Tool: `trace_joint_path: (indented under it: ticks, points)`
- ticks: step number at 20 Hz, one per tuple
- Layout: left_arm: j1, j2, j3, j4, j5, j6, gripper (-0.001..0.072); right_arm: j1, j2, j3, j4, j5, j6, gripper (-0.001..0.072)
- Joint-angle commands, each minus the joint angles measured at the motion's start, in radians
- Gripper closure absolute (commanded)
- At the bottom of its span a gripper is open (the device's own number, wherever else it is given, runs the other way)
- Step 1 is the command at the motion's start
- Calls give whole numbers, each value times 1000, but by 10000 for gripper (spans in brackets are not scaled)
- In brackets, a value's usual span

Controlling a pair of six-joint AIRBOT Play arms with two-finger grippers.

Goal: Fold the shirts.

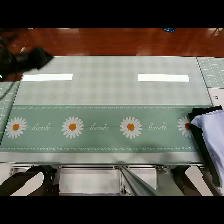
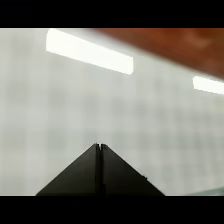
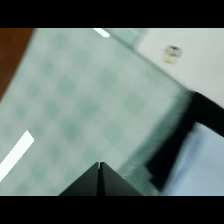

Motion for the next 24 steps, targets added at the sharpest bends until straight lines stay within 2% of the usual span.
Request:
trace_joint_path:
  ticks: [1, 3, 4, 6, 8, 10, 24]
  points:
    - [-49, -24, 258, 5, -122, -39, 690, 480, -106, 163, -62, -121, -69, 692]
    - [-88, -24, 249, 112, -220, -51, 689, 742, -164, 200, -346, -82, -13, 692]
    - [-121, -27, 210, 248, -263, -101, 689, 840, -198, 189, -478, -40, 26, 692]
    - [-188, -27, 58, 471, -265, -187, 689, 955, -269, 114, -606, 9, 67, 693]
    - [-204, -40, -76, 492, -233, -189, 688, 993, -325, 10, -602, -11, 109, 693]
    - [-195, -61, -104, 492, -240, -188, 688, 994, -362, -29, -591, -19, 164, 693]
    - [-181, -61, -105, 491, -277, -187, 688, 992, -359, -27, -599, -34, 159, 692]
